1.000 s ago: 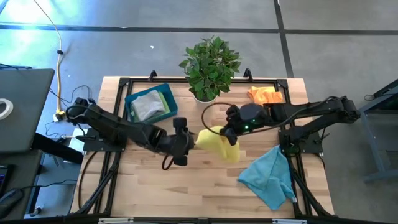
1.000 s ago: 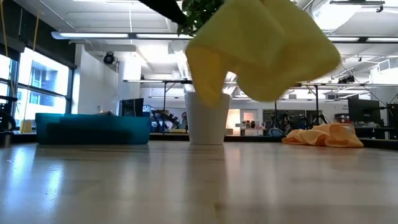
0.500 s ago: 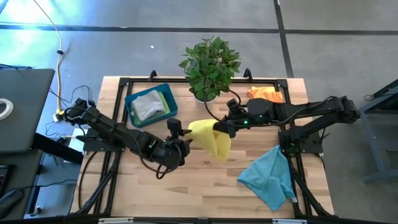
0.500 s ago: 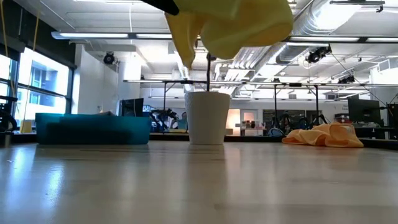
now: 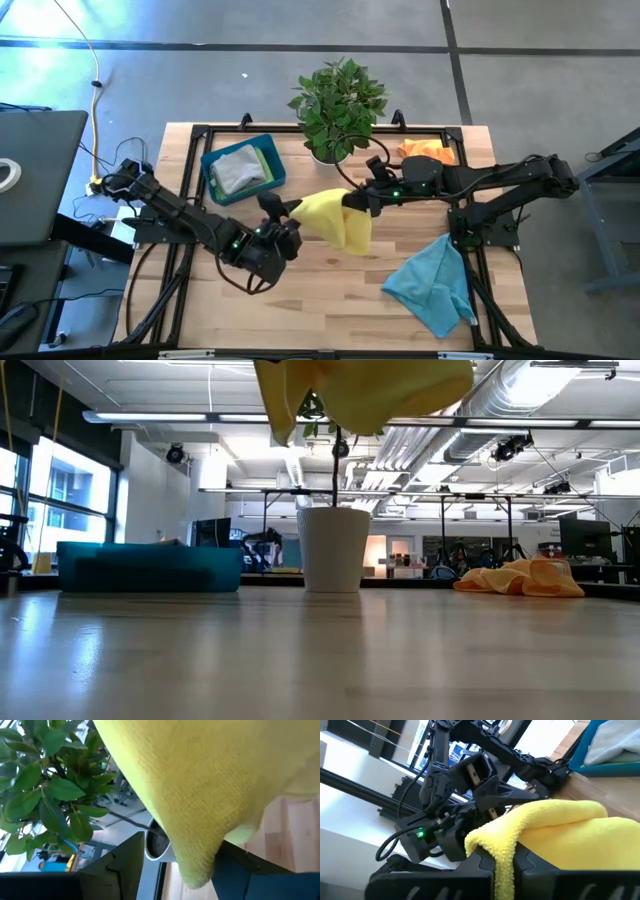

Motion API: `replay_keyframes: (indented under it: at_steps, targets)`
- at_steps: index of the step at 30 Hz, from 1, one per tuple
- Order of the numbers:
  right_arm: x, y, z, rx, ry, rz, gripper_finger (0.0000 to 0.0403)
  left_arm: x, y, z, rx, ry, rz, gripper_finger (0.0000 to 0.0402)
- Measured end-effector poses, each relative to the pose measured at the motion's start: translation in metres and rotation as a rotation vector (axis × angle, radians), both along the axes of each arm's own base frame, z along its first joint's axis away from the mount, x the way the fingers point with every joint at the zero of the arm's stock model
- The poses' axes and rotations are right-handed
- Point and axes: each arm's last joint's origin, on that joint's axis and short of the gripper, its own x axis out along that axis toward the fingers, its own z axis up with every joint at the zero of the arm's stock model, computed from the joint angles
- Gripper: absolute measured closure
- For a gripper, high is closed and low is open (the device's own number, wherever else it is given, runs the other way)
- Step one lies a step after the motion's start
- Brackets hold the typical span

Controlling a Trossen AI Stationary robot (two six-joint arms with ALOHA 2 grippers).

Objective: Fold microfiber towels
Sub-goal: Fold the yellow towel

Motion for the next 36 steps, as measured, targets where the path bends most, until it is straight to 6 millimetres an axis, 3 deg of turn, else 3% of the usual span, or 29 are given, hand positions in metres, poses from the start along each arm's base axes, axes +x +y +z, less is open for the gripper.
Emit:
replay_keyframes:
  at_steps: [6,11,14,16,26,30,36]
  targets:
    - [-0.001,-0.003,-0.007,-0.015,0.074,-0.022,0.0403,0.002,-0.007,0.004,-0.029,-0.069,-0.017,0.0248]
    - [-0.002,-0.003,-0.012,-0.073,0.118,-0.036,0.0400,0.005,-0.004,0.005,-0.058,-0.083,-0.021,0.0322]
    - [-0.003,-0.003,-0.014,-0.136,0.139,-0.026,0.0387,0.007,-0.001,0.003,-0.142,-0.096,-0.049,0.0378]
    - [-0.004,-0.004,-0.018,-0.191,0.173,-0.023,0.0370,0.009,-0.001,0.002,-0.221,-0.116,-0.069,0.0395]
    - [-0.020,-0.009,-0.048,-0.691,0.509,0.054,0.0255,0.010,-0.005,-0.001,-0.647,-0.217,-0.121,0.0400]
    - [-0.026,-0.011,-0.055,-0.856,0.604,0.115,0.0246,0.011,0.000,0.002,-0.799,-0.277,-0.074,0.0401]
    - [-0.021,0.005,-0.055,-0.914,0.541,0.170,0.0257,0.019,0.030,0.003,-0.962,-0.402,0.094,0.0401]
